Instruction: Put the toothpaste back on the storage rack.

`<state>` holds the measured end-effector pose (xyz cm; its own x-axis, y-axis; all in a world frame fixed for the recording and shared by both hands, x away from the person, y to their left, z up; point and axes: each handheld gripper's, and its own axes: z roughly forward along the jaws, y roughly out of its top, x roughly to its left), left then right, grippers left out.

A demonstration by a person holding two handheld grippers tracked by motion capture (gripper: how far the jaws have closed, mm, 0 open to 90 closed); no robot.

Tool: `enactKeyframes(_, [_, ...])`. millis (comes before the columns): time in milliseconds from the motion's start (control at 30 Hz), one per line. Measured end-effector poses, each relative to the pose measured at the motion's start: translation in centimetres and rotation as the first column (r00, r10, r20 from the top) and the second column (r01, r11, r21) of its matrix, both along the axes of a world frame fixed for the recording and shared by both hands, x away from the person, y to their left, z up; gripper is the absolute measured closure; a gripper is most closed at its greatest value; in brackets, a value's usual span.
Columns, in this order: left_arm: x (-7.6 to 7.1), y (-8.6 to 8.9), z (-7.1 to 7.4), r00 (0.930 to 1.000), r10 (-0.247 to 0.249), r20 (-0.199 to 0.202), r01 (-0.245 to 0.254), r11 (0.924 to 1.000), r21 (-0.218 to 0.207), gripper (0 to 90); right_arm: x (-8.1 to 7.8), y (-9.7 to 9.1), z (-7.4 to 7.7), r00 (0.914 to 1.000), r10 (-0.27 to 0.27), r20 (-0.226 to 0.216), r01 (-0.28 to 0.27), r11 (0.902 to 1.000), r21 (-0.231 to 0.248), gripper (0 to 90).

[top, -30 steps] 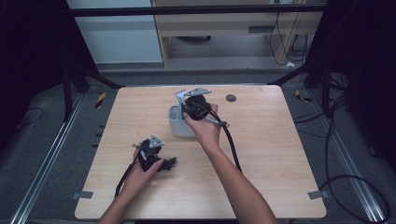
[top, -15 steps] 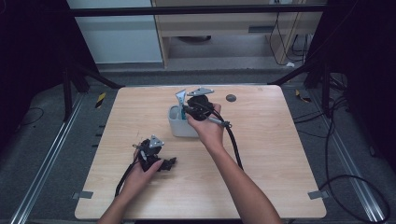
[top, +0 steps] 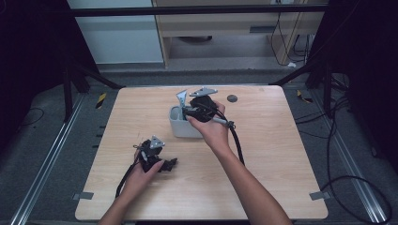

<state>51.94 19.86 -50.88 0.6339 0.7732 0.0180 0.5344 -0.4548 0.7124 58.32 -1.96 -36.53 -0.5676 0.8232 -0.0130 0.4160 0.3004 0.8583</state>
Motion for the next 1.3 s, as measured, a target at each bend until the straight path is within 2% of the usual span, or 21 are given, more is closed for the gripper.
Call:
enactKeyframes(33, [0.0,0.0,0.0,1.0,0.0,0.0,0.0,1.0,0.0,0.0,-0.2,-0.1,0.1,1.0,-0.001,0.0,0.001,1.0,-0.003,27.8])
enactKeyframes(133, [0.0,0.0,0.0,1.0,0.0,0.0,0.0,1.0,-0.001,0.0,-0.3,-0.2,0.2,1.0,0.007,0.001,-0.007,1.0,-0.005,22.8])
enactKeyframes(167, [0.0,0.0,0.0,1.0,0.0,0.0,0.0,1.0,0.0,0.0,-0.5,-0.4,0.3,0.9999,0.01,0.014,-0.009,0.9993,-0.036,18.6])
enactKeyframes(367, [0.0,0.0,0.0,1.0,0.0,0.0,0.0,1.0,0.0,0.0,-0.9,-1.4,1.0,0.9995,0.03,-0.005,-0.03,0.9994,-0.018,10.8])
enactKeyframes(433, [0.0,0.0,0.0,1.0,0.001,0.0,-0.001,1.0,-0.001,0.0,-1.1,-1.8,1.2,0.9998,0.017,-0.009,-0.017,0.9996,-0.024,9.9])
enactKeyframes(600, [0.0,0.0,0.0,1.0,0.0,0.0,0.0,1.0,0.0,0.0,-1.6,-3.1,1.5,0.9997,0.025,-0.002,-0.025,0.9991,-0.033,7.6])
enactKeyframes(667, [0.0,0.0,0.0,1.0,0.0,0.0,0.0,1.0,0.0,0.0,-1.9,-3.8,1.6,0.9993,0.036,0.001,-0.036,0.9983,-0.045,7.3])
enactKeyframes(700, [0.0,0.0,0.0,1.0,0.0,0.001,0.0,1.0,0.0,0.0,-2.3,-4.6,1.5,0.9992,0.041,-0.002,-0.041,0.9988,-0.028,7.3])
enactKeyframes(767, [0.0,0.0,0.0,1.0,0.001,0.001,-0.001,1.0,-0.001,0.0,-2.4,-4.9,1.5,0.9992,0.04,-0.005,-0.04,0.9989,-0.023,7.3])
enactKeyframes(833, [0.0,0.0,0.0,1.0,0.002,-0.001,-0.002,1.0,-0.004,0.0,-2.7,-5.9,1.4,0.9994,0.035,0.003,-0.035,0.9985,-0.043,7.7])
enactKeyframes(900, [0.0,0.0,0.0,1.0,0.003,-0.001,-0.003,1.0,-0.004,0.0,-3.0,-6.8,1.3,0.9996,0.026,0.009,-0.025,0.9989,-0.039,8.6])
enactKeyframes(1000, [0.0,0.0,0.0,1.0,0.0,-0.002,0.0,1.0,0.0,0.0,-3.2,-8.1,1.0,0.9998,0.014,0.01,-0.014,0.9976,-0.068,9.9])
enactKeyframes(1167, [0.0,0.0,0.0,1.0,0.0,-0.002,0.0,1.0,-0.001,0.0,-3.3,-10.4,0.2,0.9997,-0.022,0.007,0.022,0.9955,-0.093,15.5])
enactKeyframes(1233, [0.0,0.0,0.0,1.0,0.0,-0.002,0.0,1.0,0.0,0.0,-3.2,-11.3,-0.2,0.9997,-0.023,-0.002,0.023,0.9949,-0.098,20.5])
enactKeyframes(1300, [0.0,0.0,0.0,1.0,0.0,-0.002,0.0,1.0,0.001,0.0,-3.1,-12.2,-0.7,0.9995,-0.028,-0.013,0.026,0.9937,-0.109,21.4])
